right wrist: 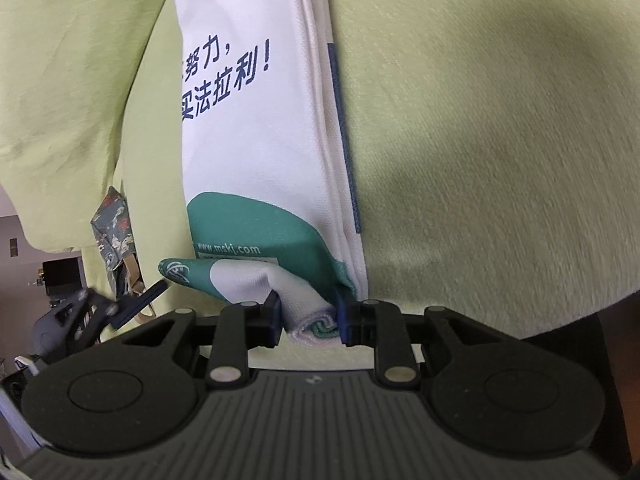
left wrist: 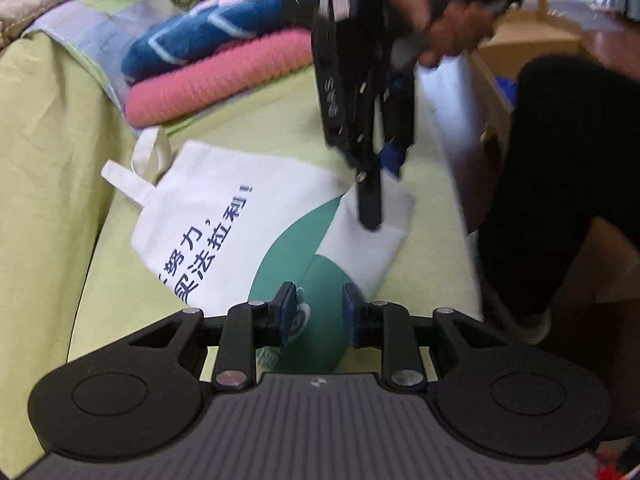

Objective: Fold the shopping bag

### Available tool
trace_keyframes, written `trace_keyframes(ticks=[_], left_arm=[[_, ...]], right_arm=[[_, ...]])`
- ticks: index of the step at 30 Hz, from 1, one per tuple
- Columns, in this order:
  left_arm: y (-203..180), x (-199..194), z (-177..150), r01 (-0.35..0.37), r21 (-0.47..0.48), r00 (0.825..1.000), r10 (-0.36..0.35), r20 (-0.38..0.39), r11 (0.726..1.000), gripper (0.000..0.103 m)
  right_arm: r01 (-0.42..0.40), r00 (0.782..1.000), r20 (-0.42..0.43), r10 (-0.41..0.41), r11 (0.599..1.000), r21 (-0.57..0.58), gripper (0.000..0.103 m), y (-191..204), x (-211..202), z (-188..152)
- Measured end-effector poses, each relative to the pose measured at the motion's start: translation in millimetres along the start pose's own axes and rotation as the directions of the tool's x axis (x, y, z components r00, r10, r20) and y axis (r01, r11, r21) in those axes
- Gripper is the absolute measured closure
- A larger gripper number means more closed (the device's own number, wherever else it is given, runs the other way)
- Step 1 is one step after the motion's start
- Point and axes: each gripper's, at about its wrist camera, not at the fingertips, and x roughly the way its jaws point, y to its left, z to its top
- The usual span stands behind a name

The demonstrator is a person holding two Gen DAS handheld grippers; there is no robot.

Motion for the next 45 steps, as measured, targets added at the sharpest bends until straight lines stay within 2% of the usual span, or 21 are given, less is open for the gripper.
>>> trace_keyframes(ticks=[7, 9, 11, 13, 14, 15, 17, 18, 19, 20, 21, 22, 24, 25, 28, 29, 32, 36, 37, 40, 45], left_arm=[[11.6, 21.6, -1.3, 0.017, -0.07, 0.999, -0.019, -0.03, 0.997, 0.073], [14.2, 23.8, -2.2, 0.024, -0.09, 0.999, -0.026, -0.026, 0.996, 0.073], [14.8, 25.4, -2.5, 0.024, -0.101, 0.999, -0.026, -0.022, 0.995, 0.073], [14.0, 25.4, -2.2, 0.019, -0.11, 1.0, -0.021, -0.018, 0.994, 0.073], [13.6, 25.5, -2.1, 0.016, -0.114, 1.0, -0.018, -0.016, 0.993, 0.073], [13.4, 25.7, -1.7, 0.014, -0.116, 1.0, -0.016, -0.016, 0.993, 0.073], [13.4, 26.5, -0.8, 0.011, -0.118, 1.0, -0.013, -0.017, 0.993, 0.073], [13.4, 26.6, -0.7, 0.011, -0.117, 1.0, -0.013, -0.017, 0.993, 0.073], [13.5, 26.6, -0.7, 0.01, -0.118, 1.0, -0.012, -0.017, 0.993, 0.073], [13.6, 26.6, -0.7, 0.01, -0.12, 1.0, -0.012, -0.016, 0.993, 0.073], [13.3, 26.5, -0.7, 0.008, -0.12, 1.0, -0.01, -0.015, 0.993, 0.073], [12.8, 26.4, -0.7, 0.006, -0.117, 1.0, -0.007, -0.015, 0.993, 0.073], [11.9, 26.4, -0.9, 0.001, -0.114, 1.0, -0.002, -0.012, 0.993, 0.073], [11.6, 26.6, -1.3, -0.002, -0.116, 1.0, 0.001, -0.009, 0.993, 0.073], [9.3, 26.6, -4.9, -0.02, -0.107, 1.0, 0.021, 0.012, 0.994, 0.071], [7.6, 25.2, -7.1, -0.044, -0.097, 0.999, 0.046, 0.021, 0.994, 0.07], [0.2, 15.7, -14.7, -0.14, -0.069, 0.988, 0.144, 0.049, 0.988, 0.069], [-12.0, -11.2, -23.6, -0.178, -0.112, 0.977, 0.189, 0.097, 0.978, 0.08], [-13.7, -13.2, -25.8, -0.174, -0.123, 0.978, 0.186, 0.095, 0.977, 0.09], [-11.3, -6.4, -31.2, -0.17, -0.162, 0.982, 0.18, 0.051, 0.972, 0.094], [3.5, 11.1, -37.1, -0.142, -0.2, 0.987, 0.154, 0.042, 0.969, 0.097]], right_arm=[[0.008, 0.998, 0.065, -0.01, 1.0, 0.029, 0.081, 1.3, -5.0, 2.6], [0.013, 0.99, 0.141, -0.012, 1.0, -0.002, 0.079, 5.8, -12.1, -7.4], [0.043, 0.966, 0.255, -0.026, 0.997, -0.063, 0.076, 12.4, -21.2, -24.8], [0.142, 0.907, 0.415, -0.07, 0.979, -0.145, 0.068, 21.7, -31.0, -51.8], [0.256, 0.846, 0.519, -0.124, 0.948, -0.19, 0.055, 31.0, -32.2, -69.8], [0.383, 0.764, 0.623, -0.169, 0.895, -0.227, 0.055, 41.3, -31.8, -89.5], [0.611, 0.599, 0.777, -0.194, 0.737, -0.287, 0.07, 60.1, -22.9, -126.1], [0.695, 0.537, 0.826, -0.172, 0.645, -0.318, 0.071, 69.3, -14.2, -140.6], [0.747, 0.512, 0.849, -0.132, 0.556, -0.364, 0.08, 76.6, -2.6, -150.3], [0.782, 0.503, 0.858, -0.102, 0.476, -0.402, 0.09, 82.2, 10.7, -157.1], [0.807, 0.501, 0.861, -0.091, 0.409, -0.426, 0.091, 87.1, 25.2, -160.3], [0.824, 0.501, 0.861, -0.091, 0.354, -0.442, 0.092, 92.1, 41.8, -160.5], [0.861, 0.469, 0.875, -0.119, 0.281, -0.424, 0.092, 99.9, 73.3, -154.4], [0.868, 0.464, 0.875, -0.14, 0.272, -0.416, 0.092, 97.4, 78.2, -147.7], [0.857, 0.49, 0.85, -0.194, 0.284, -0.429, 0.096, 93.4, 86.2, -133.2], [0.852, 0.495, 0.844, -0.205, 0.304, -0.426, 0.097, 95.6, 86.9, -129.3], [0.805, 0.549, 0.804, -0.23, 0.404, -0.435, 0.097, 96.7, 78.5, -114.2], [0.757, 0.596, 0.769, -0.23, 0.48, -0.443, 0.099, 94.7, 70.5, -99.8], [0.747, 0.604, 0.763, -0.23, 0.498, -0.441, 0.099, 92.8, 69.3, -97.5], [0.736, 0.613, 0.755, -0.232, 0.516, -0.438, 0.099, 90.2, 67.8, -94.8], [0.717, 0.626, 0.745, -0.231, 0.546, -0.433, 0.1, 88.4, 65.8, -99.8]])
